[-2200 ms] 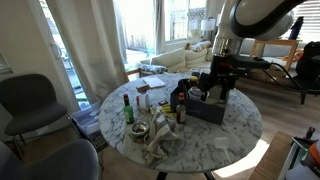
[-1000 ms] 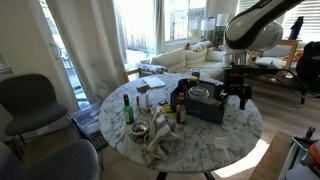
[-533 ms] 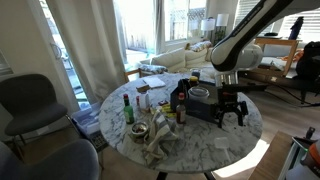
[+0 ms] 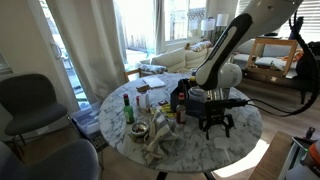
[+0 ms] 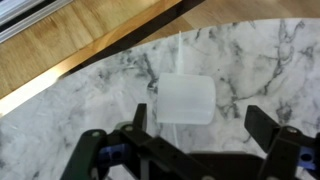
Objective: Put the transparent measuring cup in the silver cup
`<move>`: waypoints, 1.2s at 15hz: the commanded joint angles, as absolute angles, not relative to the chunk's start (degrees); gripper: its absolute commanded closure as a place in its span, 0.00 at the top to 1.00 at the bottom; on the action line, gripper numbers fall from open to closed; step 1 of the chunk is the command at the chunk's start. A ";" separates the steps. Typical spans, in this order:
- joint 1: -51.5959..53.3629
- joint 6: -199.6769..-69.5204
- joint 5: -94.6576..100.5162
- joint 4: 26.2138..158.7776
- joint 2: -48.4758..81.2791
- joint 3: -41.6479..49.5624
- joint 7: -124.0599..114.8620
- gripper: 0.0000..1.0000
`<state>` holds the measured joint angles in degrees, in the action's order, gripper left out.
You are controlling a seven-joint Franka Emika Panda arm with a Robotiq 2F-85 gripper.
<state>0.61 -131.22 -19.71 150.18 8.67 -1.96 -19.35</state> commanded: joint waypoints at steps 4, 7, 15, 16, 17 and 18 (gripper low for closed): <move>1.01 -129.52 -20.70 146.06 13.65 -1.63 -19.34 0.68; 0.43 -127.10 -20.53 144.91 14.43 -1.41 -17.67 0.44; 0.38 -125.80 -20.77 144.21 13.05 -1.64 -12.15 0.27; 0.42 -127.38 -20.99 144.70 12.35 -1.65 -11.56 0.27; 0.56 -130.05 -21.28 145.27 11.79 -1.77 -10.90 0.27; -0.95 -129.00 -20.33 150.31 1.80 -0.24 -9.77 0.27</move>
<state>0.61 -127.30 -19.86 143.96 13.21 -1.73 -13.02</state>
